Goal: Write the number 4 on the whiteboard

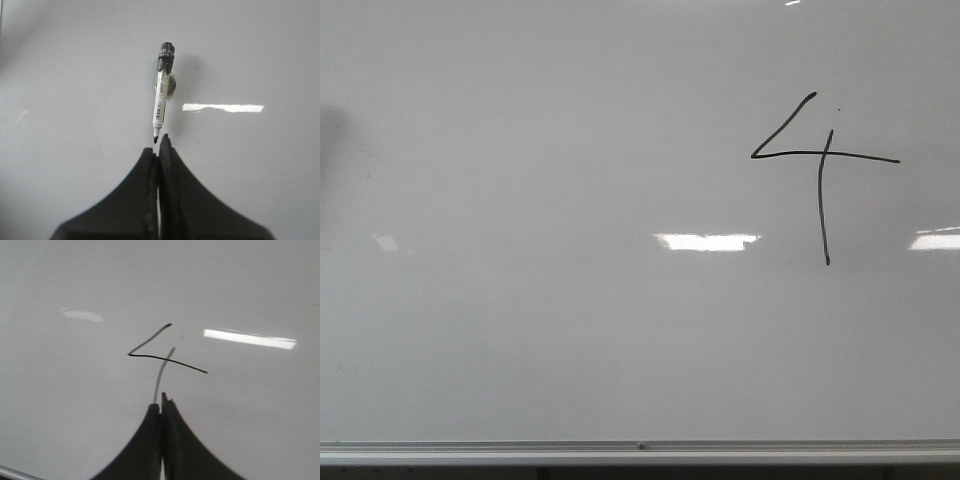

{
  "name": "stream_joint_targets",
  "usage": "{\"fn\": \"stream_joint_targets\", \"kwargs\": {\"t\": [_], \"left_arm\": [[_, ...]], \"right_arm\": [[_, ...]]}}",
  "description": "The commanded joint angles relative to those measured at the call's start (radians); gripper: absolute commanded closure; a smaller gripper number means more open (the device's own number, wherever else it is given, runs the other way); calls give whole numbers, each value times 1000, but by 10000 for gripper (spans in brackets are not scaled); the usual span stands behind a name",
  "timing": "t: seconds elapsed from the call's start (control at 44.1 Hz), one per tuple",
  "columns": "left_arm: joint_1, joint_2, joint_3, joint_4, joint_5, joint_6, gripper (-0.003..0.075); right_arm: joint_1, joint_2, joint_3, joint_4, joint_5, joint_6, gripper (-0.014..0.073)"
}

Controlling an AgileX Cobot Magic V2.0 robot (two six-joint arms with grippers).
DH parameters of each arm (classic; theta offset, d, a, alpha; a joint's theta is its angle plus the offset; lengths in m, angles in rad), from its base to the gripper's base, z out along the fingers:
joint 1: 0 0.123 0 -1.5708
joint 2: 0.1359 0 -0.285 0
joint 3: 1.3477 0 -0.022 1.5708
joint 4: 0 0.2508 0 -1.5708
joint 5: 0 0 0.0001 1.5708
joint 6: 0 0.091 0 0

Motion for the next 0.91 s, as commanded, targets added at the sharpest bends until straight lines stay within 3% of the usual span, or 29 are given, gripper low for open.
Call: {"fn": "stream_joint_targets", "kwargs": {"t": [0.0, 0.136, 0.227, 0.431, 0.884], "left_arm": [[1, -13, 5, 0, -90, -10, 741], [1, -13, 5, 0, -90, -10, 741], [1, -13, 5, 0, -90, -10, 741], [1, -13, 5, 0, -90, -10, 741], [1, -13, 5, 0, -90, -10, 741]], "right_arm": [[-40, -73, 44, -159, -87, 167, 656], [-94, -176, 136, -374, -89, 432, 656], [-114, -216, 188, -464, -97, 525, 656], [-114, -260, 278, -473, -104, 532, 656], [-114, -314, 276, -473, -93, 520, 656]]}}
